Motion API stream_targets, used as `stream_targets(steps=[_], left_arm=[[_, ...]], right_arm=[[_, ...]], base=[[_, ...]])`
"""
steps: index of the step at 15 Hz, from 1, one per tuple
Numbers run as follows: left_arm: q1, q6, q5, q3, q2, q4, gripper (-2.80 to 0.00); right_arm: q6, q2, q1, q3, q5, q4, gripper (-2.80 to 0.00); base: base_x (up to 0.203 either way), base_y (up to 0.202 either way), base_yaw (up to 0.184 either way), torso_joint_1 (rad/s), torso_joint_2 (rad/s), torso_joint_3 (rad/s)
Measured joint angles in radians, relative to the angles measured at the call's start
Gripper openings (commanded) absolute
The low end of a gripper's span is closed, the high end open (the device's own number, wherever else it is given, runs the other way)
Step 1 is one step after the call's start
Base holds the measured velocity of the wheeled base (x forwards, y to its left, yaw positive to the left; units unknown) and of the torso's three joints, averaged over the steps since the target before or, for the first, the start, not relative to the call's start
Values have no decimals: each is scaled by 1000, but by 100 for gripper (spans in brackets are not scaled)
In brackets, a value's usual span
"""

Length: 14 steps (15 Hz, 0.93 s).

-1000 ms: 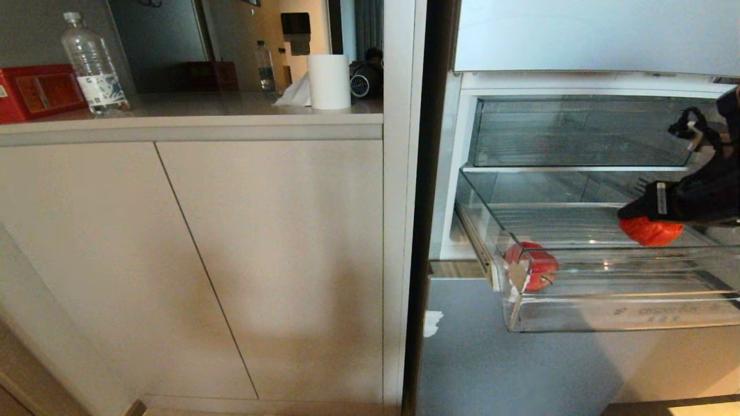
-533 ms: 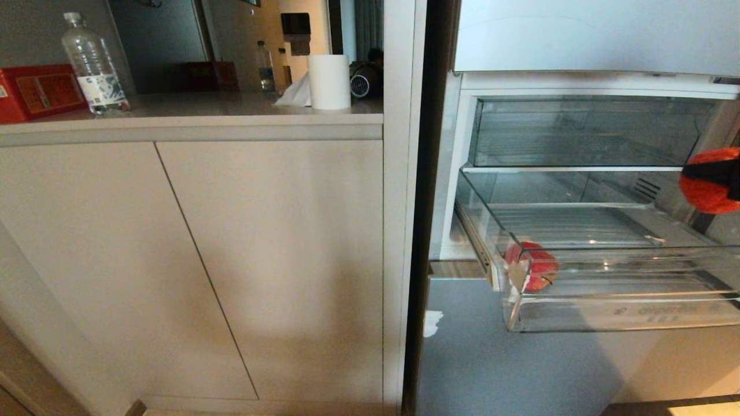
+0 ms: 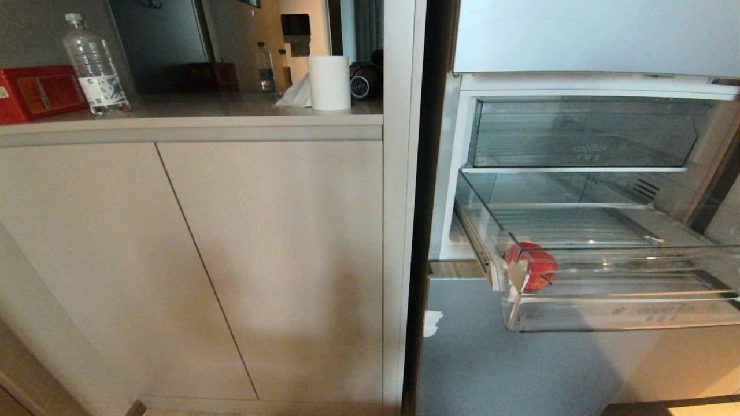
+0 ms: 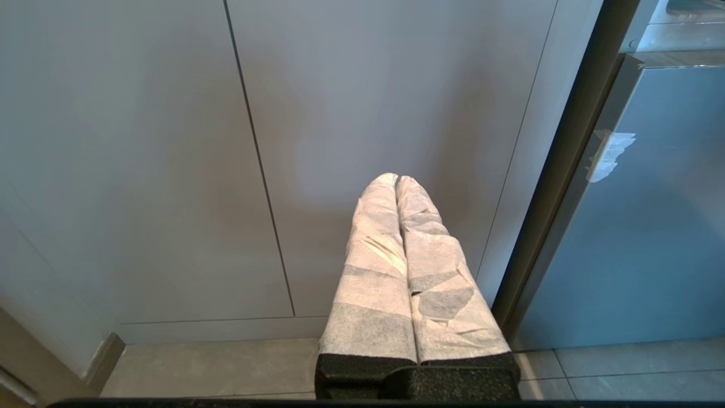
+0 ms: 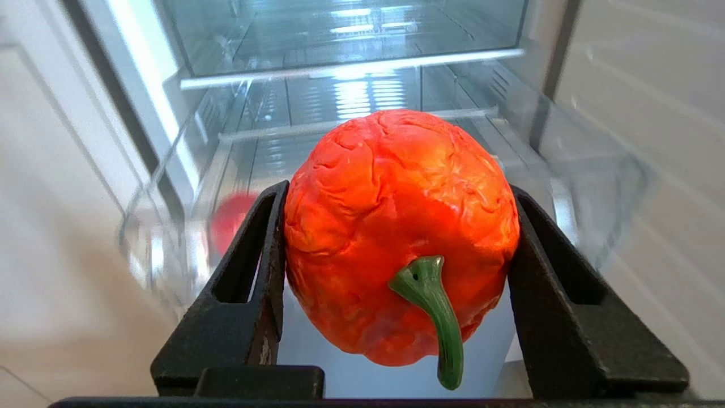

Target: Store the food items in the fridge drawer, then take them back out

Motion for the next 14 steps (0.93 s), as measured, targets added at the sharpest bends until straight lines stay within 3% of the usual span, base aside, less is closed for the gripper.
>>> stream_targets(steps=[6,9,14], left_arm=[[0,0,1,0,0,0,-280],[0,0,1,0,0,0,-280],[0,1,0,0,0,0,-280]], right_arm=[[-63,-326,5,402,6,-93,-280],[-139,-389,72,588,2,-150,-280],[-159,-579,97,726,24,-93,-280]], base=[[0,0,0,0,0,0],[0,0,0,0,0,0],[0,0,0,0,0,0]])
